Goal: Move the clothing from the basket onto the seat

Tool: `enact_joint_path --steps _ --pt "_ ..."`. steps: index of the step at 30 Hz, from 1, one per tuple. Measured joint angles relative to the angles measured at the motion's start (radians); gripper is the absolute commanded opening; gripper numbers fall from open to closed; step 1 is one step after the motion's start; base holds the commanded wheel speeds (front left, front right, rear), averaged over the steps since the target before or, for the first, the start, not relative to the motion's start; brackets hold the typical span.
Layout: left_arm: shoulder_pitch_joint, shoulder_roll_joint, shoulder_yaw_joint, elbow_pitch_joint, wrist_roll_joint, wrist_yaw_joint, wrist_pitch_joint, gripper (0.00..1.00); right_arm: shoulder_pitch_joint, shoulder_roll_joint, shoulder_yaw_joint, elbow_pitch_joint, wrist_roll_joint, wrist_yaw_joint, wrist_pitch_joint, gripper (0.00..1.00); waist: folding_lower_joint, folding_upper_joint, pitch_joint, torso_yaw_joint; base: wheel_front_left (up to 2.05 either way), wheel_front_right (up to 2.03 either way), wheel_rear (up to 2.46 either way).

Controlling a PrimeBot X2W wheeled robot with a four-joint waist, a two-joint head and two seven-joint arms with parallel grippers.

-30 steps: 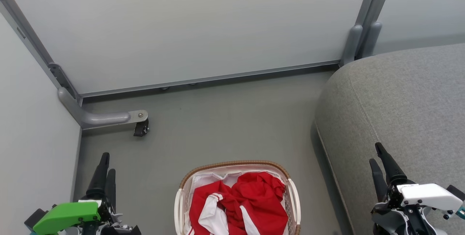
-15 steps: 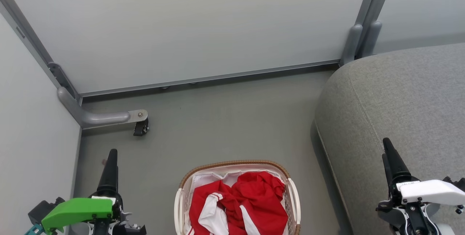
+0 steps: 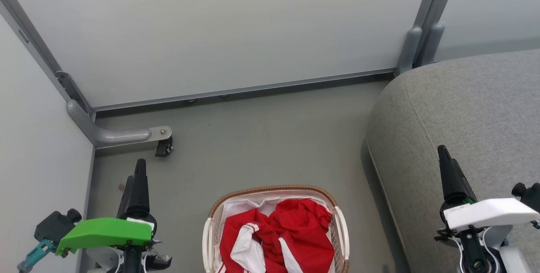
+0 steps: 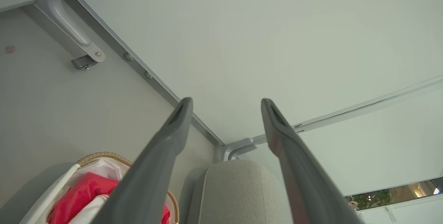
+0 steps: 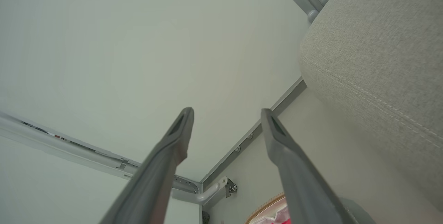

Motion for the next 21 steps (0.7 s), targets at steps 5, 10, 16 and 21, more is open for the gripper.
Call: enact_joint_path --steps 5,10,16,21 --pt "0.000 0.000 -0.016 -0.018 0.092 0.010 -0.020 1.00 0.010 -0.002 0.006 -0.014 -0.089 0.000 -0.018 1.00 0.0000 0.0000 0.001 0.001 0.00 0.00 0.00" --pt "0.001 0.001 -0.028 -0.023 0.185 0.014 -0.038 1.00 0.017 -0.002 0.013 -0.016 -0.168 0.000 -0.035 1.00 0.0000 0.0000 0.001 0.001 0.00 0.00 0.00" --pt "0.004 0.001 -0.051 -0.022 0.279 0.021 -0.056 1.00 0.021 -0.004 0.023 0.003 -0.262 0.000 -0.056 1.00 0.0000 0.0000 0.001 0.005 0.00 0.00 0.00" --pt "0.004 0.002 -0.068 -0.013 0.360 0.026 -0.074 1.00 0.022 -0.004 0.026 0.012 -0.348 0.000 -0.074 1.00 0.0000 0.0000 0.002 0.007 0.00 0.00 0.00"
